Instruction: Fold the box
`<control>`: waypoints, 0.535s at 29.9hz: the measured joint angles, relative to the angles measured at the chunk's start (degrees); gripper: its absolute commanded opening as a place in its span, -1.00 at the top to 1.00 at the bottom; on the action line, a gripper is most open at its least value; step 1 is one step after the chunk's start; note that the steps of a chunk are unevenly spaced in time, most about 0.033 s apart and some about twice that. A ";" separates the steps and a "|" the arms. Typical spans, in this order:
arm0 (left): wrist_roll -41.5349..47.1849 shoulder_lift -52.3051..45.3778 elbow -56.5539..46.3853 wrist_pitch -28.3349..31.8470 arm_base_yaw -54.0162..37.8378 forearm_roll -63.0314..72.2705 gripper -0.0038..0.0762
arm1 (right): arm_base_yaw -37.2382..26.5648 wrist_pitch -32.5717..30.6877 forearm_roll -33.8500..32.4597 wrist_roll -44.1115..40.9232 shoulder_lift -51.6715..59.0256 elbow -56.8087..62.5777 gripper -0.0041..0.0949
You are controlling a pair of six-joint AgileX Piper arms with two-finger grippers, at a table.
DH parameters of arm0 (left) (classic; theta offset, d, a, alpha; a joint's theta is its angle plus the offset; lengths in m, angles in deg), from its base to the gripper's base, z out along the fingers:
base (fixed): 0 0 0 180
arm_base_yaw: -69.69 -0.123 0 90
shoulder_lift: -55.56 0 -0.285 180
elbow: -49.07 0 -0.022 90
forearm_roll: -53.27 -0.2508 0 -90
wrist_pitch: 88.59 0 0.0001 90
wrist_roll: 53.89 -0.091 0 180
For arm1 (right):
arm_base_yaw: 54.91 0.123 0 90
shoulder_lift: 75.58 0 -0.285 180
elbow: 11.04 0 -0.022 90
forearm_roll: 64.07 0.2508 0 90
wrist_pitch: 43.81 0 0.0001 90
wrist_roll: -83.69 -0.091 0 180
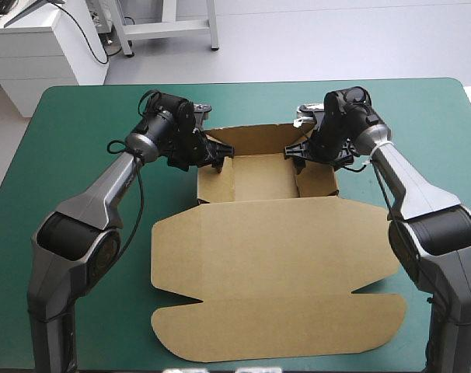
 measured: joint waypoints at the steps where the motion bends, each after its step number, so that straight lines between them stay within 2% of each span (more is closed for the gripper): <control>1: 0.00 0.00 0.29 -0.09 -0.05 0.12 -0.47 | -0.05 0.00 0.06 -0.06 0.00 -0.77 -0.61; 11: -1.43 -3.74 8.29 -0.44 -1.01 -0.36 -0.44 | -1.12 -0.25 -0.53 -0.47 4.10 -8.20 -0.60; 13: -1.45 -6.03 9.27 -0.64 -1.01 -0.85 -0.34 | -1.54 -0.36 -0.61 -0.47 6.13 -8.40 -0.60; 16: -1.50 -10.11 9.82 -0.87 -1.12 -1.20 -0.01 | -1.87 -0.47 -0.85 -0.47 9.30 -8.45 -0.60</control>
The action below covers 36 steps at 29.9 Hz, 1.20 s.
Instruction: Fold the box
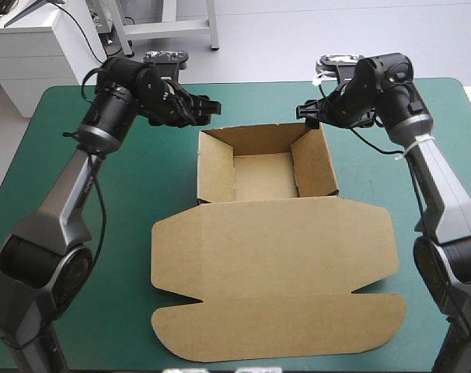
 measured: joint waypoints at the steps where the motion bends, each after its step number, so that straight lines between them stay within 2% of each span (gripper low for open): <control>1: -0.06 -1.45 0.12 -0.03 -0.02 0.00 0.17 | -0.10 -0.06 0.00 0.00 1.02 0.00 -0.60; 4: -0.87 -5.24 0.36 -0.03 -0.07 0.00 0.84 | -0.10 -0.06 -0.37 0.05 3.66 0.00 -0.60; 5: -1.02 -6.52 0.36 -0.03 -0.07 0.00 0.92 | -0.10 -0.06 -0.37 0.05 4.39 0.00 -0.60; 15: -4.54 -16.52 0.12 -0.11 -0.07 1.77 0.93 | -0.10 -0.11 -0.15 0.95 7.60 -0.07 -0.60; 19: -6.15 -22.26 -4.31 -0.11 -0.07 3.90 0.93 | -0.16 -0.11 -0.15 1.73 7.67 -0.07 -0.60; 28: -7.33 -44.64 -31.24 -0.14 -0.07 8.12 0.93 | -0.27 -0.11 -1.04 2.84 7.09 -0.07 -0.60; 36: -7.54 -67.64 -52.28 0.16 -0.07 8.03 0.93 | -0.27 -0.11 -1.71 3.71 1.58 -0.07 -0.60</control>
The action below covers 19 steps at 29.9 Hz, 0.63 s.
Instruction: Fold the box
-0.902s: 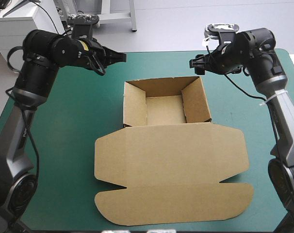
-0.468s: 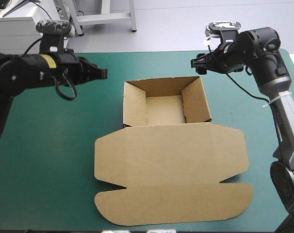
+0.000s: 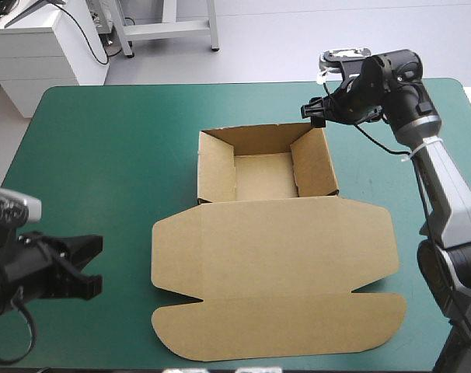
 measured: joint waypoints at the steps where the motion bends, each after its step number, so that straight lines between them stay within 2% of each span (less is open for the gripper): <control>1: -0.05 -2.49 -2.44 0.00 0.00 -0.49 0.93 | 0.00 0.00 0.01 0.14 -0.68 0.00 -0.60; 6: -0.04 -12.77 -13.38 1.46 0.00 -3.06 0.93 | 0.00 0.00 -0.12 0.36 -2.93 0.63 -0.60; 12: -0.81 -23.34 -26.09 5.99 0.00 -3.56 0.93 | -0.69 0.01 -0.18 0.76 -3.09 6.24 -0.60; 19: -1.14 -34.20 -35.89 8.35 0.00 -3.98 0.93 | -1.17 0.14 0.10 1.62 -5.53 10.30 -0.60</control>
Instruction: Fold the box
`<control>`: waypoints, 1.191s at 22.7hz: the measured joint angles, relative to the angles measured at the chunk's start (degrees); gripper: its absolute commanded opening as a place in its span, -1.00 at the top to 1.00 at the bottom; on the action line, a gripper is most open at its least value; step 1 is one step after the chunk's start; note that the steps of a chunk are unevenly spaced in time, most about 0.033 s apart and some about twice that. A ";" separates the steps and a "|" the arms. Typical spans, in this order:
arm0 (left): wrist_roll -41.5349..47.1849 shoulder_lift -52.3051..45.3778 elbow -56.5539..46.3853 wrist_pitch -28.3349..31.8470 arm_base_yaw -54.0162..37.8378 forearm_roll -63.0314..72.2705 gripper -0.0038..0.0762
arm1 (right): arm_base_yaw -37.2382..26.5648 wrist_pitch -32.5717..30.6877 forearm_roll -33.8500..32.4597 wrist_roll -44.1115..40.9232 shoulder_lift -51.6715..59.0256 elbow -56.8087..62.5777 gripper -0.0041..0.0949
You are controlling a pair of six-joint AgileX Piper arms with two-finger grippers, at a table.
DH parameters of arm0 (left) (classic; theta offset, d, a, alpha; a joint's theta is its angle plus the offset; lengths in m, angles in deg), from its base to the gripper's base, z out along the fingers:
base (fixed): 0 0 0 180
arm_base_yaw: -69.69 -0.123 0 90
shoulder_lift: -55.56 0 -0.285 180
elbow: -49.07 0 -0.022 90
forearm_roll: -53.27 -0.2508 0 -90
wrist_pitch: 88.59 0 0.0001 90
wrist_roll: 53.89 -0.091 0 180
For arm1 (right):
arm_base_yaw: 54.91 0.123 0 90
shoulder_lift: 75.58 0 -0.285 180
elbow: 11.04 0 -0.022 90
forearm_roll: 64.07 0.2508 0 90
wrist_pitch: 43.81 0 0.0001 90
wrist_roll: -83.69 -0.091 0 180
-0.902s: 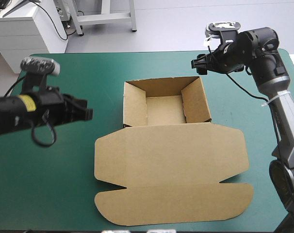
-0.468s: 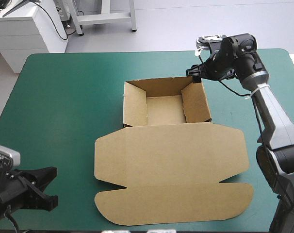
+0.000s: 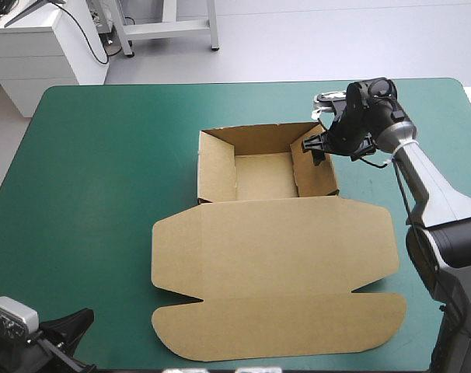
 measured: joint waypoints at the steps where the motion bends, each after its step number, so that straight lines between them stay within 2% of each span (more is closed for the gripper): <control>1: -0.13 -1.30 -0.89 0.23 0.00 0.00 0.93 | 0.00 0.09 0.64 0.24 -0.56 0.06 -0.60; 9: -0.24 -5.81 -3.85 1.54 0.00 -1.22 0.93 | 0.00 0.33 4.46 1.58 -3.78 0.06 -0.52; 11: -0.29 -5.81 -4.94 2.38 0.00 -1.71 0.93 | 0.00 0.45 4.69 1.58 -4.31 0.06 -0.42; 13: -0.33 -5.81 -5.76 2.97 0.00 -1.71 0.93 | 0.00 0.49 5.15 1.58 -4.89 0.06 -0.25; 15: -0.33 -5.81 -5.76 3.24 0.00 -1.71 0.93 | 0.00 0.49 5.75 1.58 -5.47 0.06 0.01; 16: -0.33 -5.81 -5.76 3.24 0.00 -1.71 0.93 | 0.00 0.51 6.16 1.58 -5.89 0.06 0.20; 18: -0.33 -5.81 -5.76 3.24 0.00 -1.71 0.93 | 0.00 0.64 6.84 1.58 -6.37 0.06 0.46; 20: -0.33 -5.81 -5.76 3.26 0.00 -1.71 0.93 | 0.00 0.76 6.67 1.58 -6.48 0.06 0.90; 21: -0.33 -5.81 -5.76 3.31 0.00 -1.71 0.93 | -0.07 0.76 6.61 1.58 -6.48 0.06 0.96; 27: -0.33 -5.81 -5.76 3.31 0.00 -1.71 0.93 | -0.12 0.87 6.14 2.09 -6.42 0.06 0.96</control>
